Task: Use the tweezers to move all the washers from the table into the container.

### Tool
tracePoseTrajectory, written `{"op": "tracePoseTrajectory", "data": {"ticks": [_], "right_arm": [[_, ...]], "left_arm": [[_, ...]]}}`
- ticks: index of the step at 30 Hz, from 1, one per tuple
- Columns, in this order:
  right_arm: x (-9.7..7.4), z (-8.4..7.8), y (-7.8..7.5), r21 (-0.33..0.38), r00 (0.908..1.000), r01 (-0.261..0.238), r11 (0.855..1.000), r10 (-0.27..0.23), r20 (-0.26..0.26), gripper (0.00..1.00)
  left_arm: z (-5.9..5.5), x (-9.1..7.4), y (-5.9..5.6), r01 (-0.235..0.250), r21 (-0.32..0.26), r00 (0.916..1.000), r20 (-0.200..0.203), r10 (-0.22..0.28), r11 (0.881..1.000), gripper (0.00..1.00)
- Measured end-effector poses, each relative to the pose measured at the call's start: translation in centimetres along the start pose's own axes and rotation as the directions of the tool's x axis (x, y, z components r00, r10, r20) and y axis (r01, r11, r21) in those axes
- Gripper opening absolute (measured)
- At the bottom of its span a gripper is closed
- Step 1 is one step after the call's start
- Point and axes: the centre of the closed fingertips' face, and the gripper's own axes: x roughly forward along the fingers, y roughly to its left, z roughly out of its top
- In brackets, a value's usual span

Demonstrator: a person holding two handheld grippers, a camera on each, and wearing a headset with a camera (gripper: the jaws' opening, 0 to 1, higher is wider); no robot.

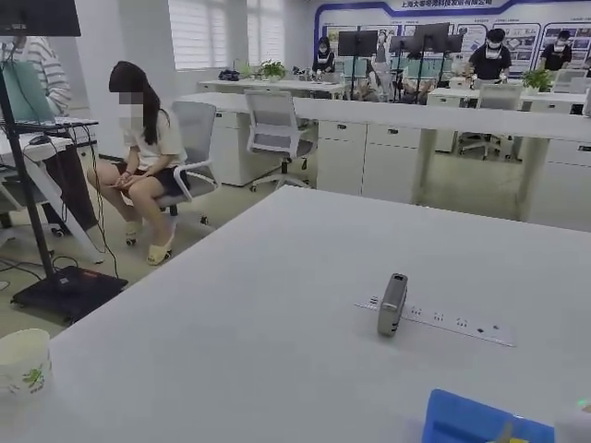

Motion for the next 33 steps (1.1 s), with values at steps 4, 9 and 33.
{"op": "tracePoseTrajectory", "data": {"ticks": [4, 9, 33], "right_arm": [[0.11, -0.14, 0.15, 0.000, 1.0000, -0.004, 1.000, 0.004, -0.003, 0.01], [0.35, -0.57, 0.22, -0.001, 0.9999, -0.008, 1.000, 0.008, -0.010, 0.01], [0.29, -0.94, 0.23, 0.039, 0.9994, -0.024, 0.999, 0.025, -0.024, 0.02]], "left_arm": [[0.08, -0.15, 0.11, -0.003, -0.002, 1.0000, 0.000, 0.003, 1.000, 0.92], [0.08, -0.21, 0.12, -0.002, -0.002, 1.0000, -0.002, 0.002, 1.000, 0.92], [0.10, -0.19, 0.09, -0.002, 0.002, 1.0000, -0.003, 0.002, 1.000, 0.92]]}}
